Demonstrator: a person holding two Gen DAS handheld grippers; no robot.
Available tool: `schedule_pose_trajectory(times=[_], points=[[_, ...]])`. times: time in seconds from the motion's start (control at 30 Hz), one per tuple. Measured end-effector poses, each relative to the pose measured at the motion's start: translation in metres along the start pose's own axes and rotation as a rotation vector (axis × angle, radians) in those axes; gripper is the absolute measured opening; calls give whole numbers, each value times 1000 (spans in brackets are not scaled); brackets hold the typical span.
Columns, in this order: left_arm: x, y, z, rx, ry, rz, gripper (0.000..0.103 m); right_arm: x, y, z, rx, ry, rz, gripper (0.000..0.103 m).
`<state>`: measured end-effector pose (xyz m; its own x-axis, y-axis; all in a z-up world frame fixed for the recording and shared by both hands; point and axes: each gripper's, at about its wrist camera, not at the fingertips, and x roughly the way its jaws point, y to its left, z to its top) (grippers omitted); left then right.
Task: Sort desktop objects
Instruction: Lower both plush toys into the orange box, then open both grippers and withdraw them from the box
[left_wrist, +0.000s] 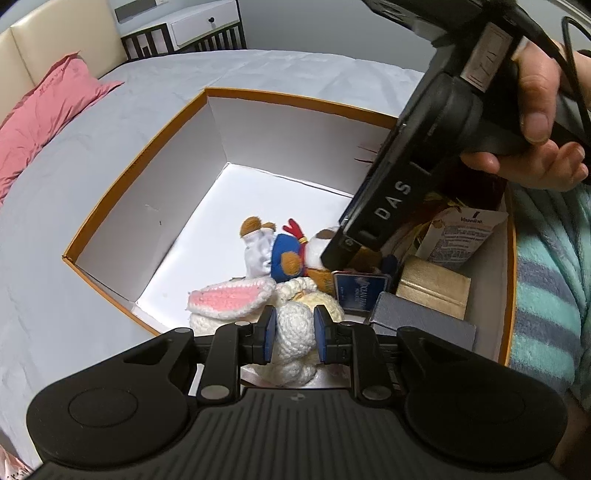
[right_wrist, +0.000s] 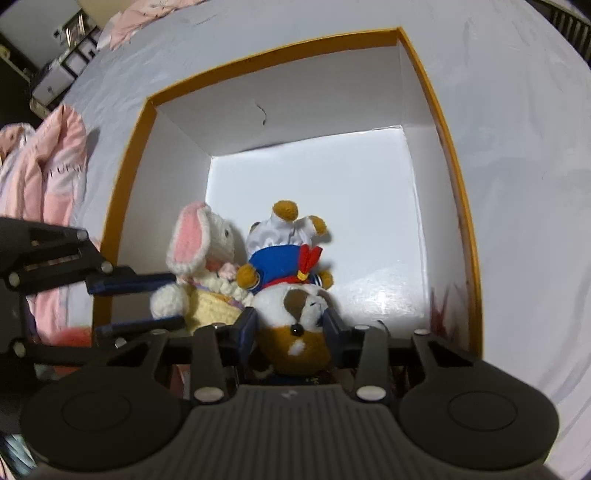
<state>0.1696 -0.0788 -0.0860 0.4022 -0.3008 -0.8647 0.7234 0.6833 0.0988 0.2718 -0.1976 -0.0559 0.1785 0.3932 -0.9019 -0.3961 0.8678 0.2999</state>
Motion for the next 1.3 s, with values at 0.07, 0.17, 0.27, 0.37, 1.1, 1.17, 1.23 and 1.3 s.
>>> schedule_pose_trajectory(times=[0.07, 0.17, 0.27, 0.37, 1.1, 1.17, 1.23, 1.3], points=[[1, 0, 0, -3, 3, -3, 24, 2, 2, 1, 4, 10, 21, 38], [3, 0, 0, -20, 5, -11, 24, 3, 9, 0, -33, 17, 5, 38], [4, 1, 1, -39, 7, -12, 26, 8, 4, 1, -11, 32, 9, 38], [1, 4, 2, -71, 2, -6, 26, 3, 7, 0, -27, 14, -5, 39], [-150, 12, -71, -349, -50, 228, 29, -69, 133, -69, -384, -375, 103, 45], [-154, 15, -88, -391, -15, 238, 33, -63, 148, -74, -395, -364, 122, 48], [-152, 19, -105, -455, 36, 240, 39, -54, 164, -79, -408, -341, 125, 48], [-145, 24, -122, -522, 94, 243, 50, -44, 179, -87, -422, -321, 111, 48]])
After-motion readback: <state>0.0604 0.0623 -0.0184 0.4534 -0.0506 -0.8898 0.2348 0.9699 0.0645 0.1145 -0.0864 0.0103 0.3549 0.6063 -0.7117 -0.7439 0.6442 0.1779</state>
